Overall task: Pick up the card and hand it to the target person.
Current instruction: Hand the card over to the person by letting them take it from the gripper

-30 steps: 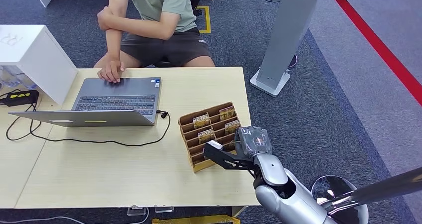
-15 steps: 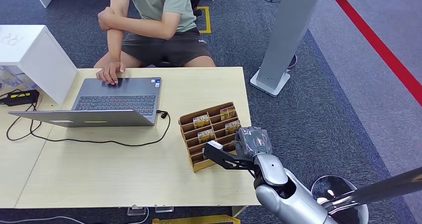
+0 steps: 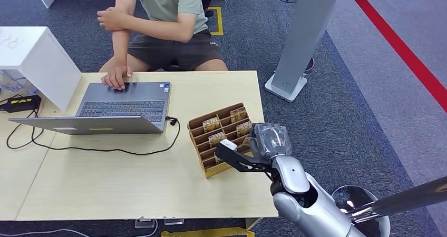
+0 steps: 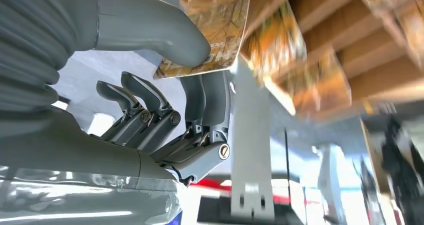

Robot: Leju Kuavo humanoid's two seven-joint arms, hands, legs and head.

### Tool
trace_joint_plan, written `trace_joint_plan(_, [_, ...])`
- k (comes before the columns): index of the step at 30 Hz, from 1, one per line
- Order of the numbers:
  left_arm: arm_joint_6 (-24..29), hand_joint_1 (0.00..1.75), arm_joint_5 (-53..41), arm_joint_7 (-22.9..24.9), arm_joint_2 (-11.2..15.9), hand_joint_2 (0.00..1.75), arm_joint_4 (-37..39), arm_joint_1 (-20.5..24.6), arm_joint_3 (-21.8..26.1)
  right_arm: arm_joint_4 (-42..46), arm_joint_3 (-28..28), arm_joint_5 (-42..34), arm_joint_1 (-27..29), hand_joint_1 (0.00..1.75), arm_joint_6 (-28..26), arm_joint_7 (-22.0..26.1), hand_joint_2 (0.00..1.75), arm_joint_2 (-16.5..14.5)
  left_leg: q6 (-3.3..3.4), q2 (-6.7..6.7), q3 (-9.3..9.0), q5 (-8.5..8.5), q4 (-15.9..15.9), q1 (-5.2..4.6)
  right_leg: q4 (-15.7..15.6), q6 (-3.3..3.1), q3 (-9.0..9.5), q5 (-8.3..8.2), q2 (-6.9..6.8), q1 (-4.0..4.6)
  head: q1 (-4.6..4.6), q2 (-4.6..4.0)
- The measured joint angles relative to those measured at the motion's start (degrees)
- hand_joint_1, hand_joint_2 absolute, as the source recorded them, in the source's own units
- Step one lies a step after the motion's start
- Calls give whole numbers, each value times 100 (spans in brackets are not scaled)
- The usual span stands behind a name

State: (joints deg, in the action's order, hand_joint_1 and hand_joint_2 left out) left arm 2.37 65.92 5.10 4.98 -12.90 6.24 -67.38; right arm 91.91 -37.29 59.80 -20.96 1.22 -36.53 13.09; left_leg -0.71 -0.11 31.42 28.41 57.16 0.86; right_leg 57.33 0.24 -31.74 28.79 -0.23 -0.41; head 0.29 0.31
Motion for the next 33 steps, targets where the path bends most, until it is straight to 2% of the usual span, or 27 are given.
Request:
trace_joint_plan(6, [3, 0, -29, -44, 0, 0, 2, -1, -2, 674, 163, -33, -281, 175, -45, -57, 175, 153, 0, 0, 1, 0, 1, -1, 0, 1, 0, -1, 0, -1, 7, 0])
trace_joint_plan(11, [-19, 0, -98, -91, -3, 0, 4, -1, -4, 1172, 350, -458, -597, 175, -308, -112, 175, 316, 0, 0, 1, 0, 2, -1, 0, 1, 0, -1, 0, -1, 5, 0])
trace_joint_plan(16, [-58, 0, -226, 17, -26, 0, 4, 51, -19, 861, 442, -992, -1037, 175, -930, 529, 175, 244, 1, -1, 7, -2, 0, 0, 1, 0, 1, -2, 0, 0, 3, 0])
trace_joint_plan(20, [-63, 0, -255, 119, -51, 0, 4, 155, -54, -203, 328, -1372, -1621, 175, -1396, 1237, 175, -173, -1, -4, 12, -10, -1, 0, 11, -1, 1, -5, -5, 0, 9, 0])
trace_joint_plan(23, [-58, 0, -243, 140, -63, 0, 4, 225, -77, -1350, 156, -1615, -2166, 175, -1824, 1769, 175, -692, -4, -5, 15, -13, -1, 0, 19, -2, -5, -6, -7, 0, 3, 0])
trace_joint_plan(26, [-49, 0, -161, 102, -72, 0, 4, 247, -96, -2517, -17, -1819, -2645, 175, -2010, 2154, 175, -1286, -6, -8, 18, -16, -1, 1, 24, -3, -11, -6, -10, 1, -4, 0])
trace_joint_plan(30, [-52, 0, -89, 72, -84, 0, 4, 208, -98, -3789, -203, -1903, -3013, 175, -2023, 2335, 175, -2017, -6, -12, 21, -16, -1, 1, 26, -5, -17, -1, -12, 1, -18, 0])
trace_joint_plan(33, [-56, 0, -92, 100, -109, 0, 4, 161, -117, -4527, -290, -1904, -3132, 175, -2057, 2339, 175, -2364, -6, -14, 23, -16, -1, 1, 23, -5, -18, 0, -14, 1, -19, 0])
